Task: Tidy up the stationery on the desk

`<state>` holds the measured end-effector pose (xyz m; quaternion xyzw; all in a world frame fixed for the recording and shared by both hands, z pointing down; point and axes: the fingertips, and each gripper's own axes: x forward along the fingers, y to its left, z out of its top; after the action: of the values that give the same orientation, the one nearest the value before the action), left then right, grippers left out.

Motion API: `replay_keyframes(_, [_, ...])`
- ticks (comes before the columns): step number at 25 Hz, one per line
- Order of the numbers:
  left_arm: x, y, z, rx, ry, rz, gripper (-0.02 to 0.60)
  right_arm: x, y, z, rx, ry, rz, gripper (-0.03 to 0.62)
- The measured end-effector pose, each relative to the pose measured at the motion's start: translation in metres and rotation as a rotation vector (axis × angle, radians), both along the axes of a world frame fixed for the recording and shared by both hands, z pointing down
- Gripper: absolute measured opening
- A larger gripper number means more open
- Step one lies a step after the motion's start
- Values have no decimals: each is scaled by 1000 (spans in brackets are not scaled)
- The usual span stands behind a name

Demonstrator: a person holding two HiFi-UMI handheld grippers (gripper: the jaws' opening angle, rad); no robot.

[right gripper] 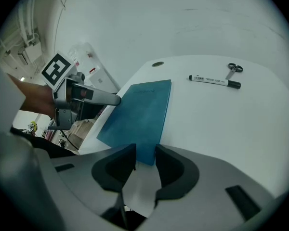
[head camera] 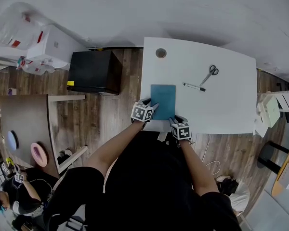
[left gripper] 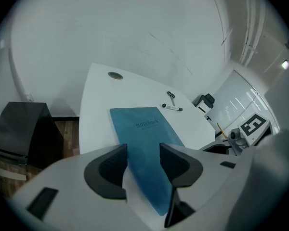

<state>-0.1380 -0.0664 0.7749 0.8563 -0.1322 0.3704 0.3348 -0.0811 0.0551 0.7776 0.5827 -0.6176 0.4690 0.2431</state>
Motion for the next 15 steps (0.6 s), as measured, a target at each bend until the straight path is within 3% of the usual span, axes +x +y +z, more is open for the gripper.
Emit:
replay_keyframes(5, [-14, 5, -1, 24, 0, 0, 201, -7, -8, 0, 9, -11, -6, 133])
replay_keyframes(10, [-29, -4, 0, 21, 8, -75, 201, -22, -16, 0, -3, -39, -95, 133])
replay_keyframes(15, [-38, -12, 3, 19, 15, -108, 201, -33, -22, 1, 6, -53, -115, 135])
